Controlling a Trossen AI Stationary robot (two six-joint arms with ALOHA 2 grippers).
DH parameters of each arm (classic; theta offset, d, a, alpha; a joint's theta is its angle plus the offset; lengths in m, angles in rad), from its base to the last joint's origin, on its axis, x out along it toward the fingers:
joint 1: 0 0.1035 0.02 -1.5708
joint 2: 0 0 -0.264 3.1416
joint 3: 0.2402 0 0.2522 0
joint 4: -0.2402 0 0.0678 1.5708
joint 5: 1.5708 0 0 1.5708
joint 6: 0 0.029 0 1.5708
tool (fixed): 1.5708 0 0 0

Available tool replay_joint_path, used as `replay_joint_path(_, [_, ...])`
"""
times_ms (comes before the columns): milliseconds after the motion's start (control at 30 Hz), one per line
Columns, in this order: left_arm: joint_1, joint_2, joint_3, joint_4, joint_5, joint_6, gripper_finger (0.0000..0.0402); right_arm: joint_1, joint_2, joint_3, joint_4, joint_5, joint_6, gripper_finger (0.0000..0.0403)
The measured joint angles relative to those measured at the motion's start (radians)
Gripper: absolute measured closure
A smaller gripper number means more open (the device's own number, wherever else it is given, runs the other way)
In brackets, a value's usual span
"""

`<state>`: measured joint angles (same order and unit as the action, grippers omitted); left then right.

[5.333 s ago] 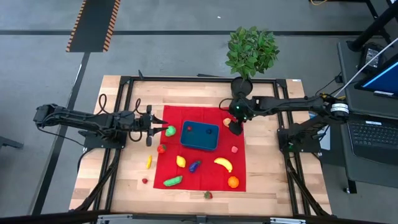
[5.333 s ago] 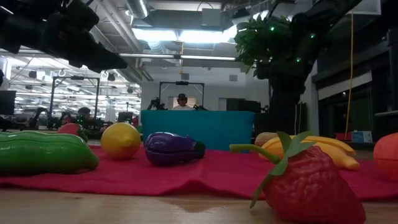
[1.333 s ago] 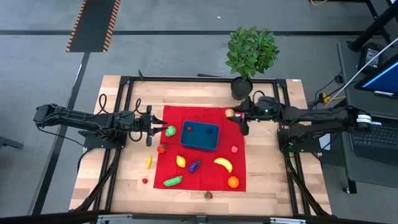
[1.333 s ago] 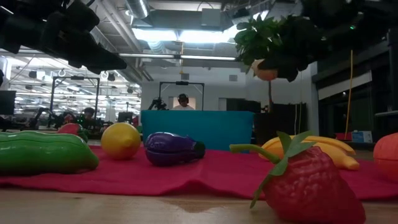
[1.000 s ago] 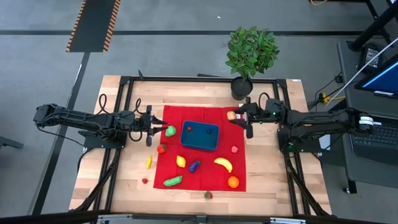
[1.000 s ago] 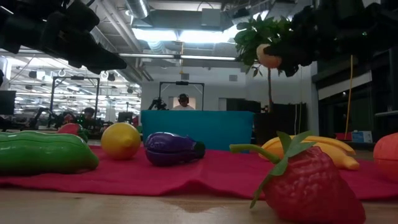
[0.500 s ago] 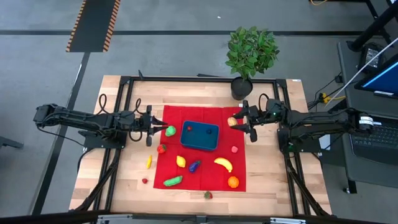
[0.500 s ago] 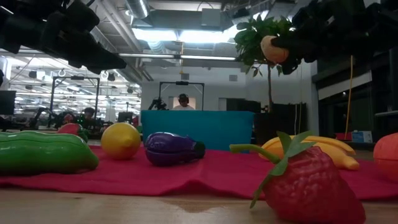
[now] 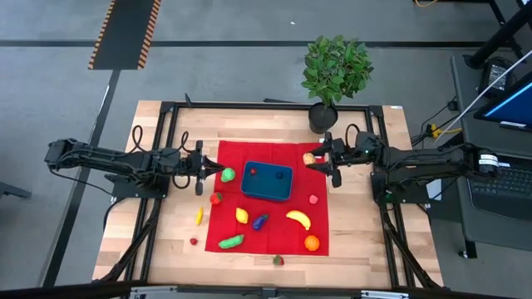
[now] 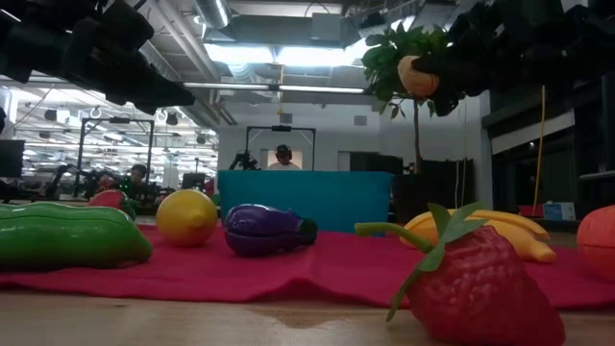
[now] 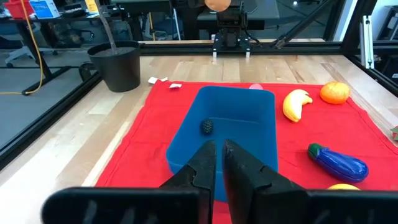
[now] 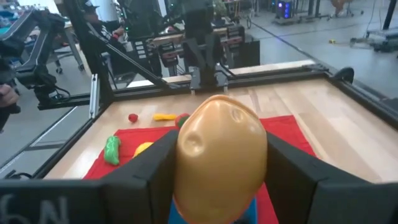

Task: Pick and placing Produce into tupperware
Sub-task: Put the brown potato into the blue bin

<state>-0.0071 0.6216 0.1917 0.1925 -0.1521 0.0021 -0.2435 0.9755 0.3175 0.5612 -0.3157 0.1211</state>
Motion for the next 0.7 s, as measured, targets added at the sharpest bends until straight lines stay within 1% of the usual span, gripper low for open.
replay_joint_path(133, [0.0,0.0,0.0,0.0,0.0,0.0,0.0391,0.007,0.055,0.037,-0.002,0.0,0.004,0.0204])
replay_joint_path(367, [0.0,0.0,0.0,-0.002,0.0,0.0,0.0401,0.04,0.222,0.153,-0.005,0.0,-0.03,0.0204])
replay_joint_path(700, [0.0,0.0,0.0,-0.049,0.0,0.001,0.0376,0.107,0.389,0.294,-0.005,0.001,-0.052,0.0204])
